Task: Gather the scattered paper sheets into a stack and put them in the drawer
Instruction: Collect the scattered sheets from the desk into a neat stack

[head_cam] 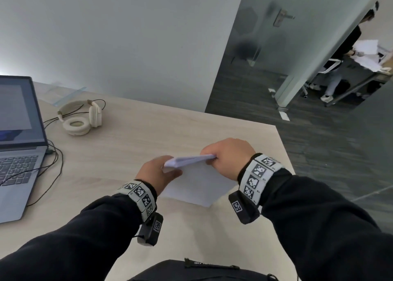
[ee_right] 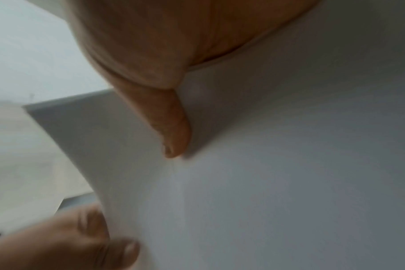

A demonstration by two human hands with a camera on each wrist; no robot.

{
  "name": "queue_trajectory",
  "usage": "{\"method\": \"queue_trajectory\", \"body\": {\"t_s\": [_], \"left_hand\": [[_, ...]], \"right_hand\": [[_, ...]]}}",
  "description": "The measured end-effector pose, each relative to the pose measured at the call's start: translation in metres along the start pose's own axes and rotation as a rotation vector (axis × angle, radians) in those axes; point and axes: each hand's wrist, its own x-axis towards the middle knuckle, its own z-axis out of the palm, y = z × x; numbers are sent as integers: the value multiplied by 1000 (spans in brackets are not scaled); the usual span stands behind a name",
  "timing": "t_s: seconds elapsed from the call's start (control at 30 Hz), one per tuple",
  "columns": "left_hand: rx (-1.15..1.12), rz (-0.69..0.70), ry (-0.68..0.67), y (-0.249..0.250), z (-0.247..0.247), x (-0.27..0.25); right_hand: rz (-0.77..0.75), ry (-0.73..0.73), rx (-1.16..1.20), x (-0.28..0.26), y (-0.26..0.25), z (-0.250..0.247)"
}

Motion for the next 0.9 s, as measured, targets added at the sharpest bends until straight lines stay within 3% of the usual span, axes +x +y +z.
{"method": "queue_trajectory", "body": {"t_s": [0.07, 0.13, 0.2, 0.27, 0.4, 0.53, 0.67, 0.77, 0.9], "left_hand": [[-92, -67, 144, -5, 2, 7], [-207, -155, 229, -16, 4, 14], [-443, -272, 180, -23, 11, 17], [-681, -369, 68, -22, 24, 18], [-853, -347, -112, 6, 56, 19], [-749, -388, -59, 22, 94, 20], [-524, -314, 54, 30, 126, 20], [-388, -231, 156, 48, 141, 16], [-318, -235, 158, 49, 161, 13]], "right_hand": [[84, 64, 164, -7, 19, -10], [196, 162, 496, -17, 44, -20], [283, 238, 817, -30, 70, -26], [329, 278, 995, -41, 99, -22], [414, 278, 1205, -59, 155, 17], [527, 195, 1340, -78, 194, 76], [644, 153, 1332, -91, 216, 129], [709, 168, 1388, -98, 220, 142], [737, 207, 1441, -109, 232, 157]]}}
